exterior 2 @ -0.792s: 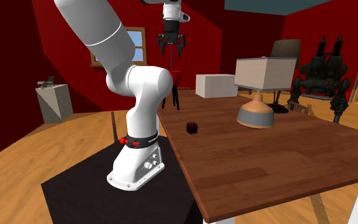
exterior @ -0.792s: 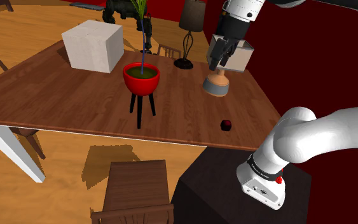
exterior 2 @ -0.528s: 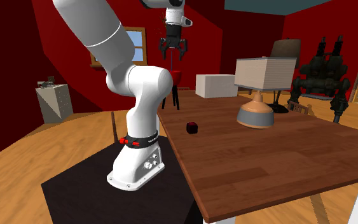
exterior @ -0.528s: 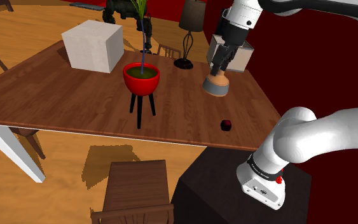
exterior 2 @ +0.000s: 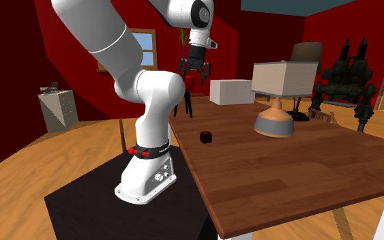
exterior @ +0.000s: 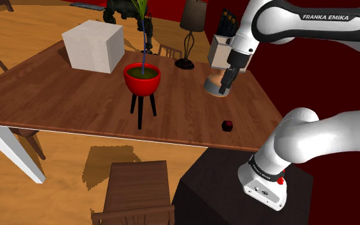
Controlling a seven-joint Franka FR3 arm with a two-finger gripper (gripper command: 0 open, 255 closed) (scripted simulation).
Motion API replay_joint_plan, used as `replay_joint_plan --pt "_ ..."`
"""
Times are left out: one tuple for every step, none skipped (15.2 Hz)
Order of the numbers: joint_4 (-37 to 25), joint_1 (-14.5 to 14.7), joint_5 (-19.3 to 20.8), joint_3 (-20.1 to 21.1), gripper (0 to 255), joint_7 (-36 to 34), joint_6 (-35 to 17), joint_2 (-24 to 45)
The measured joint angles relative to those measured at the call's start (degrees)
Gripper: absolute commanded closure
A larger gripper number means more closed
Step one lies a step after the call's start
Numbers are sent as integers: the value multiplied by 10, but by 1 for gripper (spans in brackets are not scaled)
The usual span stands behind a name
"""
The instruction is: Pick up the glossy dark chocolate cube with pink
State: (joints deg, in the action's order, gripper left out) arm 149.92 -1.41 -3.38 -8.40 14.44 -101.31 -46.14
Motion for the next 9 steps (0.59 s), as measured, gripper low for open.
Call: replay_joint_plan --pt "13 -2 4 -10 0 13 -9 2" --pt "26 -5 9 -21 0 28 -19 6" --pt "41 -9 15 -34 0 45 -32 11" --pt "51 -11 20 -45 0 60 -46 23" --pt "60 -16 26 -57 0 75 -52 26" --pt "72 -21 34 -70 0 92 -59 28" --pt "81 -24 40 -83 0 108 -72 40" --pt "90 -28 46 -94 0 123 -81 48" --pt "100 -32 52 -106 0 138 -92 57"
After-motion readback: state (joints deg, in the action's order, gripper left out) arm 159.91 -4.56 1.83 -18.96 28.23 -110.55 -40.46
